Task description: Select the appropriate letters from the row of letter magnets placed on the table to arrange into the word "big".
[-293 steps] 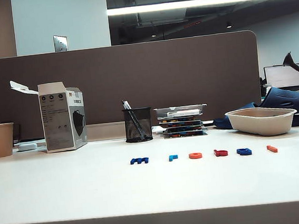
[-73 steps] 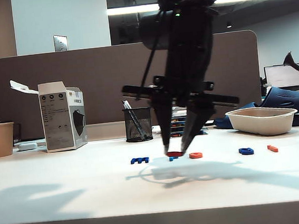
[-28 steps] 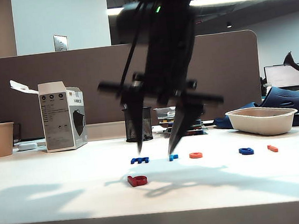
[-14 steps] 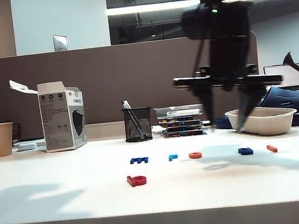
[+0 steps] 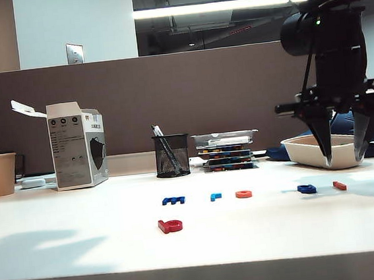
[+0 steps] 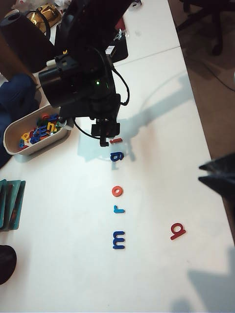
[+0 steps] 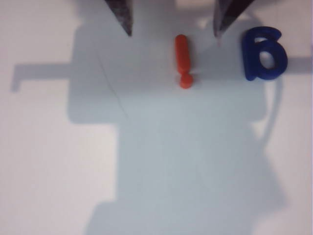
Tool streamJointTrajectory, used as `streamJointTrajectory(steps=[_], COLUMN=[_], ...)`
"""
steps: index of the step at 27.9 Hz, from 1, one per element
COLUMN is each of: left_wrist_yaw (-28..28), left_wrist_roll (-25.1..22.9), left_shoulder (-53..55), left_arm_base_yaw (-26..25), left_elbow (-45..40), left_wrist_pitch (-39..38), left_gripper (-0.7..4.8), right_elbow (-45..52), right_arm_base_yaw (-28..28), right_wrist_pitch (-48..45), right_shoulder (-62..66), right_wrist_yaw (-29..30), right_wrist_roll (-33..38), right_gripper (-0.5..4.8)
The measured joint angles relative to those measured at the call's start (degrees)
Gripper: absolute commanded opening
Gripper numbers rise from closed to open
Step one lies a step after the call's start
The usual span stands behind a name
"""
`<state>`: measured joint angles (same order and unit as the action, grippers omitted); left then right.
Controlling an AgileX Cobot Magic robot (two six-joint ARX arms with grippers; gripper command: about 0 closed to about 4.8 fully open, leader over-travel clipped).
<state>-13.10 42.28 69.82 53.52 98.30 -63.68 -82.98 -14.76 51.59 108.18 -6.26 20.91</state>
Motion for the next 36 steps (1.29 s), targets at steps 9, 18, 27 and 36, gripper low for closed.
streamJointTrajectory(steps=[9,18,27,36], left_wrist_yaw=[0.02,0.00,0.02,0.00], left_wrist_roll=[0.00,0.00,0.00,0.00], left_shoulder=[0.00,-0.02,0.00,0.00], left_arm_base_yaw=[0.00,0.00,0.00,0.00], left_elbow=[0.00,0.00,0.00,0.00], left_wrist_pitch=[0.00,0.00,0.00,0.00], left_gripper=[-0.05,-0.05,-0.05,-0.05], right_elbow=[-0.09,-0.42,-0.48,0.26], right_arm_base_yaw=[-0.17,-0.07,-0.09,-0.55], right_wrist_pitch=[0.15,-0.76,-1.05,1.31], right_shoulder=[4.87,5.51,5.44,-0.59], right_wrist_yaw=[0.39,0.76,0.92,4.33], right_wrist_roll=[-0.42,-0.46,-2.47,-2.84], right_gripper=[1.98,-0.10,-0.07,-0.08])
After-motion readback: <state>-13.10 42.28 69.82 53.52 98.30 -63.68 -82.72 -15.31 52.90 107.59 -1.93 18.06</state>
